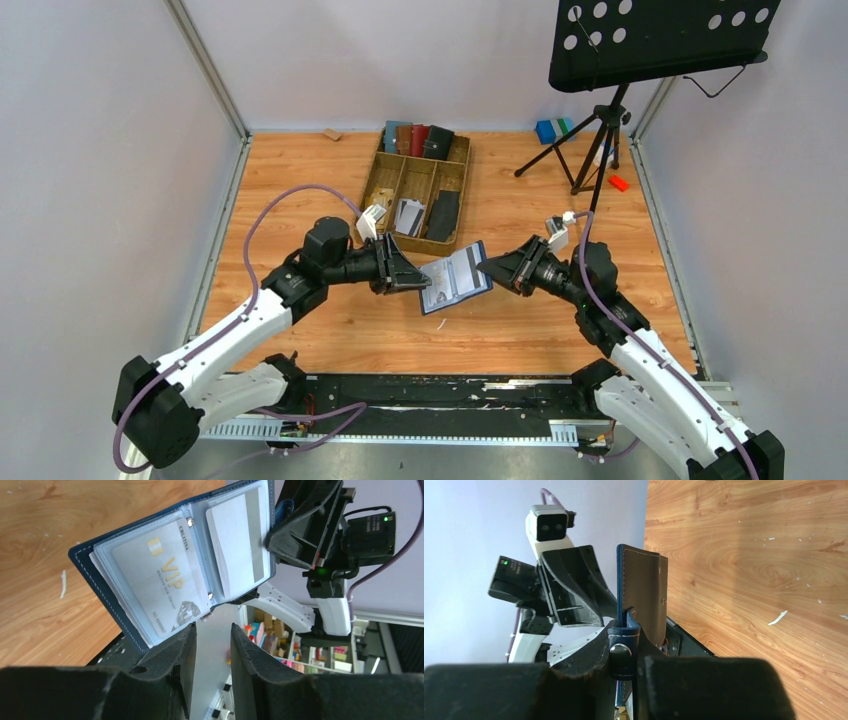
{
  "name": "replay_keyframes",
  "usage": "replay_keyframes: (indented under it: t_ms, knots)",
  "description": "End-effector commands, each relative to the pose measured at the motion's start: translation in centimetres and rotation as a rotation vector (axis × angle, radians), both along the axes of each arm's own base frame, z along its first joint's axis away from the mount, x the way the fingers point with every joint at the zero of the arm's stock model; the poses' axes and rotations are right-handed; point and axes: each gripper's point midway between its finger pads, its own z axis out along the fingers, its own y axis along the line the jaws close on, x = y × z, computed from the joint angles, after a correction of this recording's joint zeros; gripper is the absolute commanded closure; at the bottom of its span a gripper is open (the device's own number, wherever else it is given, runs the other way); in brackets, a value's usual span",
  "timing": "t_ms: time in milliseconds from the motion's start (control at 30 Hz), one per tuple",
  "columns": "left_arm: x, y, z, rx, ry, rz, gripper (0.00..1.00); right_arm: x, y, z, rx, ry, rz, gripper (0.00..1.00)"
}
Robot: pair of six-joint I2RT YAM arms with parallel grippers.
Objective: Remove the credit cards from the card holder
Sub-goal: Remove the credit card from the card holder.
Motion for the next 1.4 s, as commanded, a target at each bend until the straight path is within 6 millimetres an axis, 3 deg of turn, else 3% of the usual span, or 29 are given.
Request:
replay_keyframes:
  t_ms: [0, 533, 933, 1100, 1233, 1367]
  knots:
    - [0.5, -1.6, 4.2, -0.219, -0.025, -0.008, 0.63, -0.1, 0.4, 4.3, 0.115, -0.084, 0.021, 1.0]
    - [-0.1, -3.6, 3.5, -0.319, 0.069, -0.05, 0.65, -0.7, 0.9, 6.1, 0.205, -0.077, 0.06, 1.0]
    - [-0.1, -5.1, 5.0, -0.461, 0.09, -0.07, 0.68, -1.0, 1.2, 7.3, 0.19, -0.096, 0.093, 1.0]
    - [0.3, -5.0, 5.5, -0.516, 0.09, -0.047, 0.78, -1.3, 1.1, 7.3, 0.2, -0.087, 0.091, 1.0]
    - [0.3, -4.9, 6.3, -0.569, 0.081, -0.055, 1.0, -1.4, 0.9, 6.9, 0.206, -0.065, 0.082, 1.0]
    - [0.3, -4.8, 6.2, -0.58, 0.083, -0.05, 1.0, -1.3, 0.1, 6.1, 0.223, -0.038, 0.019, 1.0]
